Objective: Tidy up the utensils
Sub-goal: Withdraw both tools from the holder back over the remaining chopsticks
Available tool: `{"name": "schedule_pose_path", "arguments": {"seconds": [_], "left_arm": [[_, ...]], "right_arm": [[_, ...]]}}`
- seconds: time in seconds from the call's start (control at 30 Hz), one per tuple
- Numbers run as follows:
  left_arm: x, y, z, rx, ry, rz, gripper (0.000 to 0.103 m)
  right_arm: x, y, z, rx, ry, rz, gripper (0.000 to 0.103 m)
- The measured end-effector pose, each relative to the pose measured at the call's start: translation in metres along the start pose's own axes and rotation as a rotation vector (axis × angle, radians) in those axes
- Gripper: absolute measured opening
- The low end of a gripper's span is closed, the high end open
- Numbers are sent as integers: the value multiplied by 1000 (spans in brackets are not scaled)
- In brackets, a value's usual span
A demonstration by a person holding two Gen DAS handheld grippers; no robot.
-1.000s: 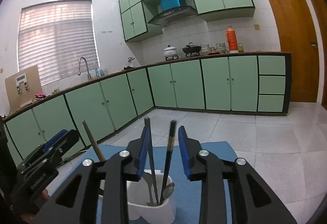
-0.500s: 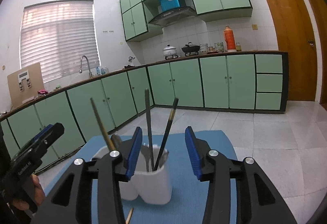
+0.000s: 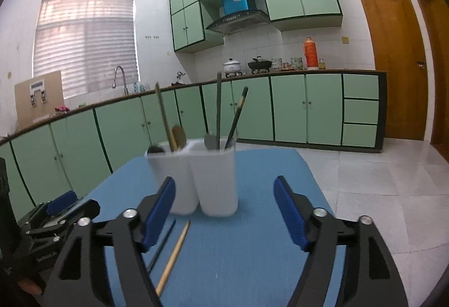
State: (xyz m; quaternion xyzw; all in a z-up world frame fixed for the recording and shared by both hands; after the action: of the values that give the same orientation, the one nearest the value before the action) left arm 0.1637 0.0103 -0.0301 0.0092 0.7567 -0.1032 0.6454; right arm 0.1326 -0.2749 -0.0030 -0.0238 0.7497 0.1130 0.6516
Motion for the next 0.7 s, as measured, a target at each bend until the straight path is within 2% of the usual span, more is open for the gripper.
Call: {"name": "schedule_pose_path", "arguments": {"seconds": [0.1,0.27,0.57,0.7], "left_arm": [[14,8,-18,-23,17,-8,94],[38,23,-41,-74,53,11,95],[57,39,-69,-124,90,3,95],[61,38,-81,-127,99,15,95]], "right_arm": [[17,9,-16,21,6,-33,84],[41,20,-33,25,40,-51,89],[80,31,-51,36,110,-30,93],[91,36,-60,53,101,-40,93]]}}
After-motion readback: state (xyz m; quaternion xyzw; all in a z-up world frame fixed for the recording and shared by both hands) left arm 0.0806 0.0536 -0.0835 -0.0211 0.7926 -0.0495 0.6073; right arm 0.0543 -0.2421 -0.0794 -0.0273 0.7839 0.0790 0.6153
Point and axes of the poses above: each gripper's, at about its wrist camera, not at the fingertips, and z roughly the way its jaws point, y to its left, x to its underside, the point moved 1 cm from there along z, roughly the way its jaws point, and after that the axes turned 10 degrees about -y, right-handed, at the moved point
